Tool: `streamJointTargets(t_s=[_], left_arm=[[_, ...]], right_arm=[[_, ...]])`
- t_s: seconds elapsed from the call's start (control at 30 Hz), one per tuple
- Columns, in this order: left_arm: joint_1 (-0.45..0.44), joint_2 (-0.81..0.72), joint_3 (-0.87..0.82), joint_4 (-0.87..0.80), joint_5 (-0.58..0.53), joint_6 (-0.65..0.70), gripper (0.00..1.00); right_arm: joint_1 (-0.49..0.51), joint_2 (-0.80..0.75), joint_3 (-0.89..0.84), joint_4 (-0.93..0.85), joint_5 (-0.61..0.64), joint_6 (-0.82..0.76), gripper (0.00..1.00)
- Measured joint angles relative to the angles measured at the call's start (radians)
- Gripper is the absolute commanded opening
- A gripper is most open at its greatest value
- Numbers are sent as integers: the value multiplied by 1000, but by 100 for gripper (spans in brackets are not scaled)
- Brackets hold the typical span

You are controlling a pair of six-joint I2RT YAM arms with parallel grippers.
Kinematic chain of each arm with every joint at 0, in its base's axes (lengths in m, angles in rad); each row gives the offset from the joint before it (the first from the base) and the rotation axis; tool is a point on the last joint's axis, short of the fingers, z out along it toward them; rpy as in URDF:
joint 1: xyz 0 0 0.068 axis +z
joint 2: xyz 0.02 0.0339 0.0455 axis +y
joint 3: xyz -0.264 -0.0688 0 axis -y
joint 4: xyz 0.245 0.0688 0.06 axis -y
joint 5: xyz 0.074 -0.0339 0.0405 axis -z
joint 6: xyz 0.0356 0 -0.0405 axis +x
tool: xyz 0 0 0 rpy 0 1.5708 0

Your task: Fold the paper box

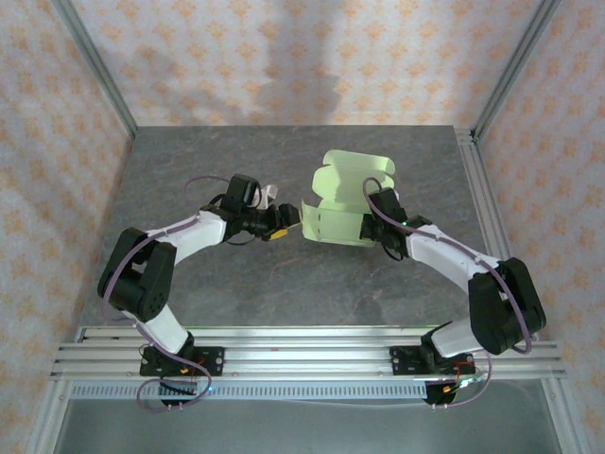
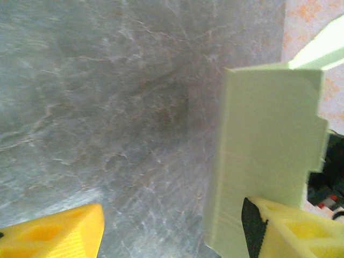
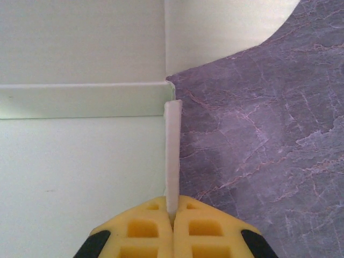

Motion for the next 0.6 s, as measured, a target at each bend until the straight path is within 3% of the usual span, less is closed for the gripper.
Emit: streamJointTargets(t_s=[0.17, 0.6], left_arm=[[-42, 54, 42, 21, 25, -21, 66], [-69, 90, 90, 38, 45, -60, 43]], right_arm=[[0, 16, 7, -1, 3, 0, 1], [14, 37, 16, -3, 3, 0, 2]])
